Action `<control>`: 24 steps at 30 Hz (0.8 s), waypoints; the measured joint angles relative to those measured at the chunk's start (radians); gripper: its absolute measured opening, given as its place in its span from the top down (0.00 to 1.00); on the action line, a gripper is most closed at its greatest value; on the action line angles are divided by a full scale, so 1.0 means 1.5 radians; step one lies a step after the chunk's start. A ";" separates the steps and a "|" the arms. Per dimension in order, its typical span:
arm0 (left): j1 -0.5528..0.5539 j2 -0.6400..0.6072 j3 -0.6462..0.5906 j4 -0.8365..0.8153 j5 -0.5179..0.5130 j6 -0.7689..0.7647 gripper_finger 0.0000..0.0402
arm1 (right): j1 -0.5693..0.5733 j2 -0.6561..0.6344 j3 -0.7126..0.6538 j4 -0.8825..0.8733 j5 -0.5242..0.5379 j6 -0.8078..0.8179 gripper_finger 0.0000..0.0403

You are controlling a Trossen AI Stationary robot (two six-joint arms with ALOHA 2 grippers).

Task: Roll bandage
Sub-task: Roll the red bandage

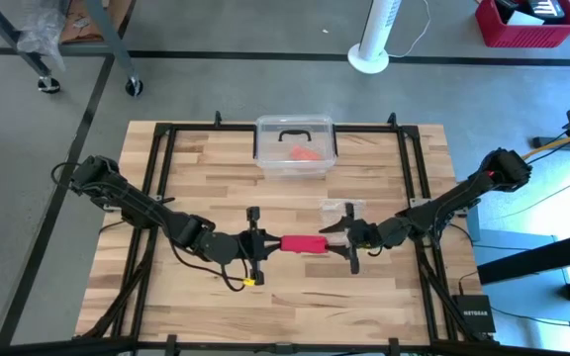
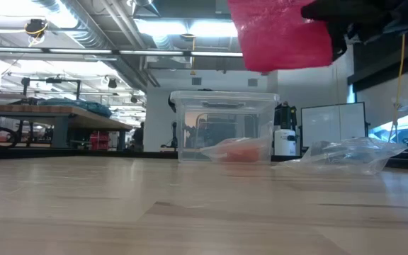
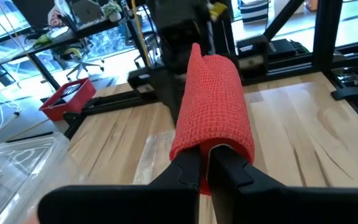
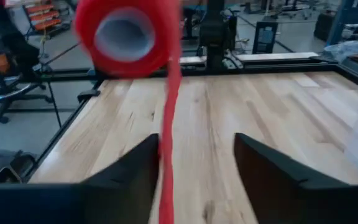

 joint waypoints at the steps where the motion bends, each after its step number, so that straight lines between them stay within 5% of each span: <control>1: 0.000 0.000 0.000 0.001 0.000 0.000 0.99 | 0.000 0.008 0.000 0.005 -0.001 -0.006 0.55; 7: -0.008 0.000 0.000 0.007 0.004 0.000 0.99 | 0.000 0.038 0.017 0.018 0.025 -0.064 0.95; 17: -0.030 -0.019 0.000 0.123 0.280 0.017 0.99 | 0.001 0.038 0.053 0.019 0.152 -0.135 0.98; 20: -0.040 -0.019 0.000 0.182 0.262 0.048 0.99 | 0.003 0.038 0.052 0.017 0.164 -0.132 0.98; 24: -0.052 -0.020 0.001 0.225 0.090 0.069 0.99 | 0.020 0.038 0.052 0.025 0.161 -0.128 0.98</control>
